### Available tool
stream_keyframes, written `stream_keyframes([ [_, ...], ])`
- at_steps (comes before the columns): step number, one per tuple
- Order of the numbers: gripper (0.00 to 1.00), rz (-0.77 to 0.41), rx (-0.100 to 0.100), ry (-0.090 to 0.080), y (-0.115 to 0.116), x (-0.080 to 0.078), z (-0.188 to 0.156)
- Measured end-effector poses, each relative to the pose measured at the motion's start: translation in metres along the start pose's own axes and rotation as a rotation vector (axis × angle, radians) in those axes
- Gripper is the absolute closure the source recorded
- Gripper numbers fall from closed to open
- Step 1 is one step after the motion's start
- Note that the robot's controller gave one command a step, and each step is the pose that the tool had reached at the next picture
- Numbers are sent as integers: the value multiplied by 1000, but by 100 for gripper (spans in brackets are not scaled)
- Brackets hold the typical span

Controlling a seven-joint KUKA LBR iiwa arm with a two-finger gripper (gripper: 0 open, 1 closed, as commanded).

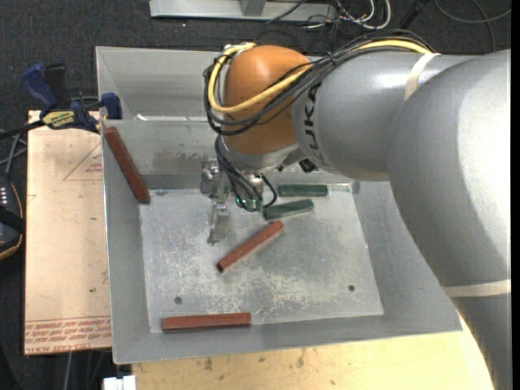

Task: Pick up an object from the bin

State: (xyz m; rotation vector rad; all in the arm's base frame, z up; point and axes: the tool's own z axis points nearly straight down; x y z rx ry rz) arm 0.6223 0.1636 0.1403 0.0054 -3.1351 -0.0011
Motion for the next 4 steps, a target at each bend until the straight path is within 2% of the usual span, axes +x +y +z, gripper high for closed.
stream_keyframes([
  [1, 0, 3, -1, -8, -1, -2, -5],
  [2, 100, -168, 1, -6, -75, 75, 2],
  [3, 0, -169, 0, -6, -74, 75, 2],
  [4, 0, -169, 0, -6, -74, 75, 2],
])
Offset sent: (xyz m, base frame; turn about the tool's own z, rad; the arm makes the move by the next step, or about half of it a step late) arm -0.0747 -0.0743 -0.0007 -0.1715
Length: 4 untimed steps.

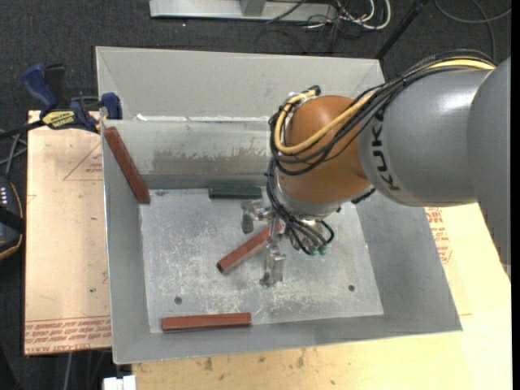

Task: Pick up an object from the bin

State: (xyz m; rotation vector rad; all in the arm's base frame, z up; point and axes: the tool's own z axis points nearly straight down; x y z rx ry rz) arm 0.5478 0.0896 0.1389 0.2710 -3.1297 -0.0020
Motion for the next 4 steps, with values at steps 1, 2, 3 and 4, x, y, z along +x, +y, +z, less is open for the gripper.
stream_keyframes([
  [1, 100, -230, 0, -1, -7, -29, 65],
  [2, 100, -230, 0, -1, -7, -29, 65],
  [3, 100, -195, 0, -3, -46, -38, -57],
  [4, 100, -195, 0, -3, -46, -38, -57],
])
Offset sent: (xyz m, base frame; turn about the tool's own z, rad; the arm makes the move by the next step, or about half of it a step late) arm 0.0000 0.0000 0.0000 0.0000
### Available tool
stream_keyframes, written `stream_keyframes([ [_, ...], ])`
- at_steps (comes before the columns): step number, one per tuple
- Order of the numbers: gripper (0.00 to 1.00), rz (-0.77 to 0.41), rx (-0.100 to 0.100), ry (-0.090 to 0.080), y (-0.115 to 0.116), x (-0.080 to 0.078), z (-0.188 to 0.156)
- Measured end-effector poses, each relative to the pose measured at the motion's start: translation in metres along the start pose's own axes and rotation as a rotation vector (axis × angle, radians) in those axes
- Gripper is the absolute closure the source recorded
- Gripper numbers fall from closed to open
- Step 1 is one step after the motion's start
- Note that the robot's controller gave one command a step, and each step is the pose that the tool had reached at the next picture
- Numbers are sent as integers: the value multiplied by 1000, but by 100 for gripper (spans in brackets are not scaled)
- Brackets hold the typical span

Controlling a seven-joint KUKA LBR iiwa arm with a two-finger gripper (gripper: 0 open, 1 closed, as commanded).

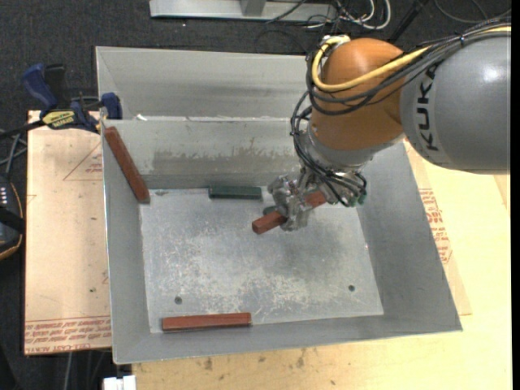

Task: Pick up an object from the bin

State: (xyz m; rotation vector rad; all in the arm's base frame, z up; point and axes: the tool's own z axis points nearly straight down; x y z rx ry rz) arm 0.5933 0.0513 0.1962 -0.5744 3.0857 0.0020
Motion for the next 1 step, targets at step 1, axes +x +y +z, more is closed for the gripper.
stream_keyframes([
  [1, 100, -83, -2, 4, -12, 2, -39],
])
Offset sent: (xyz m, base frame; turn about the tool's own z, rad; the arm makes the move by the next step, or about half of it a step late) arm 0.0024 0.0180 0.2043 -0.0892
